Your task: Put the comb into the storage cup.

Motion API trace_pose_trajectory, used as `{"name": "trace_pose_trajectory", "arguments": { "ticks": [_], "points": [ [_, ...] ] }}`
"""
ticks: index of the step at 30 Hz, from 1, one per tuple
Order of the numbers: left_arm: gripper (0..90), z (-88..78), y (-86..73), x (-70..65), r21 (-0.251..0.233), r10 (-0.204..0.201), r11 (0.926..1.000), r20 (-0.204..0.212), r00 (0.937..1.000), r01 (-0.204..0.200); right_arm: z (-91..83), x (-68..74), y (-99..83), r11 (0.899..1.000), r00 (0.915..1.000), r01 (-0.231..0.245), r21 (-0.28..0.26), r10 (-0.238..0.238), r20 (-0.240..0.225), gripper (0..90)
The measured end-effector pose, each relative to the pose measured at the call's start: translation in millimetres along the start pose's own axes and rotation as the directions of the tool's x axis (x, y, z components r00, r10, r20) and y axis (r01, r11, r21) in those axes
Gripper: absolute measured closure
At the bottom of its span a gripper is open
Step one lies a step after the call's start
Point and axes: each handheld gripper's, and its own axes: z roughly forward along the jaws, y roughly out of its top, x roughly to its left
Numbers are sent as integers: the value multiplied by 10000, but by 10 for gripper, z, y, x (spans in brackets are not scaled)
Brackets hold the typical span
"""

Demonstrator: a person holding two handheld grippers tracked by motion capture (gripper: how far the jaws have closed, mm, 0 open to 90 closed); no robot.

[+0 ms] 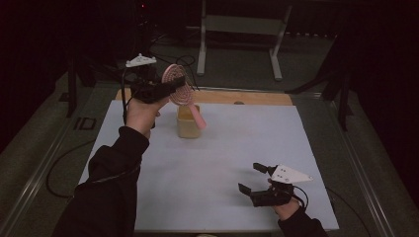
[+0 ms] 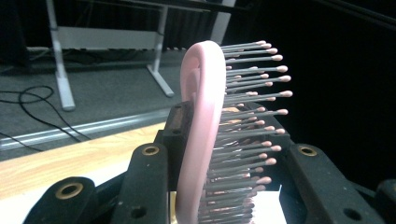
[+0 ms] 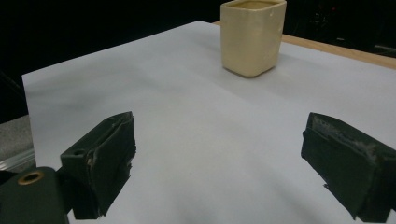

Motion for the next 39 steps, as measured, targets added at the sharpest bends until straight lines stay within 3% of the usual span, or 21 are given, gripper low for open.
{"name": "trace_pose_trajectory", "arguments": {
  "ticks": [20,30,38,39],
  "points": [
    [660,-56,294,224,-614,-191,9980,-1005,9948,129,-6,5,0,10000,10000,-2,32,2,13,97],
    [660,54,263,322,-785,-356,9966,-1368,9900,250,-6,7,-3,10000,10000,-6,56,7,-24,97],
    [660,187,144,372,-760,-359,9968,-1546,9873,244,-3,7,-5,10000,10000,25,44,-25,-28,97],
    [660,225,98,399,-769,-499,9963,-1480,9877,388,-4,9,-6,10000,10000,8,50,-8,-35,97]
  ]
}}
